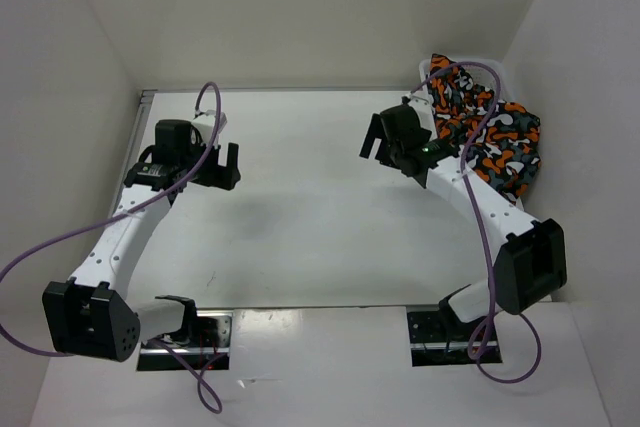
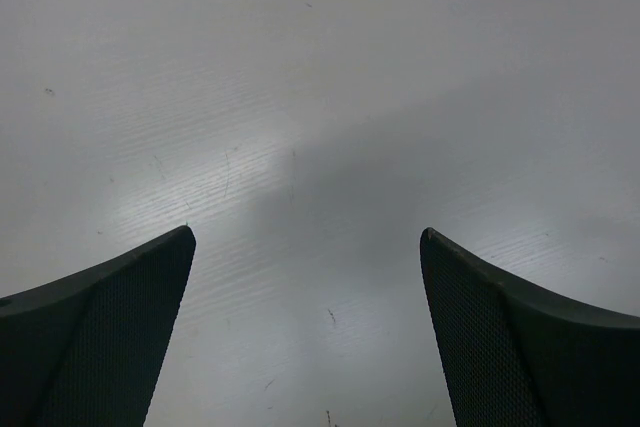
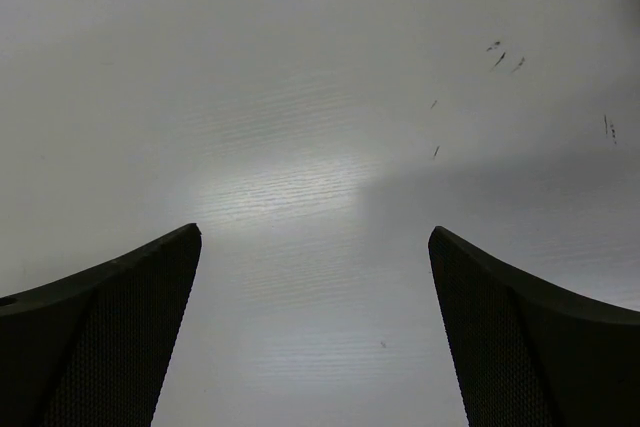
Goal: Fold and stack the shorts
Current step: Grab the shorts from the pile, then move the shorts to the center of the board
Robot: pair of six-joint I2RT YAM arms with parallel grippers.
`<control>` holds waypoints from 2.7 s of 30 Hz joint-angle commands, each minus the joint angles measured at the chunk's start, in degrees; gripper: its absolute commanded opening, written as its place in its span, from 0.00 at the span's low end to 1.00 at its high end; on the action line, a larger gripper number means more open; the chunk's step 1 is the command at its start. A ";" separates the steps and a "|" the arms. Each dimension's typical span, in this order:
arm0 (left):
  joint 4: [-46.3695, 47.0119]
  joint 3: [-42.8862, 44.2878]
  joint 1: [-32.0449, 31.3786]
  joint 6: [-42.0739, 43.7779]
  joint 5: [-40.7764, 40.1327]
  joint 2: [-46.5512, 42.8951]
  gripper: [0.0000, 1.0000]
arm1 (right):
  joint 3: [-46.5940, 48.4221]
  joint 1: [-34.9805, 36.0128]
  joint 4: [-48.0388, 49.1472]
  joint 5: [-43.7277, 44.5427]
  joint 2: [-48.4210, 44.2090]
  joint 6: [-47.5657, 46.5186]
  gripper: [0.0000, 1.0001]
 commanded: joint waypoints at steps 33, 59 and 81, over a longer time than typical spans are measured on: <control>-0.34 6.37 -0.15 0.21 0.85 4.28 1.00 | 37.63 -35.93 -3.81 -4.74 35.94 4.84 0.77; 2.65 14.44 2.39 0.21 3.14 1.13 1.00 | 51.71 -11.50 -0.21 -19.29 0.37 -1.06 0.02; -1.93 -0.18 4.86 0.21 10.17 -3.61 1.00 | 8.78 -10.45 2.60 -20.05 4.34 3.43 0.43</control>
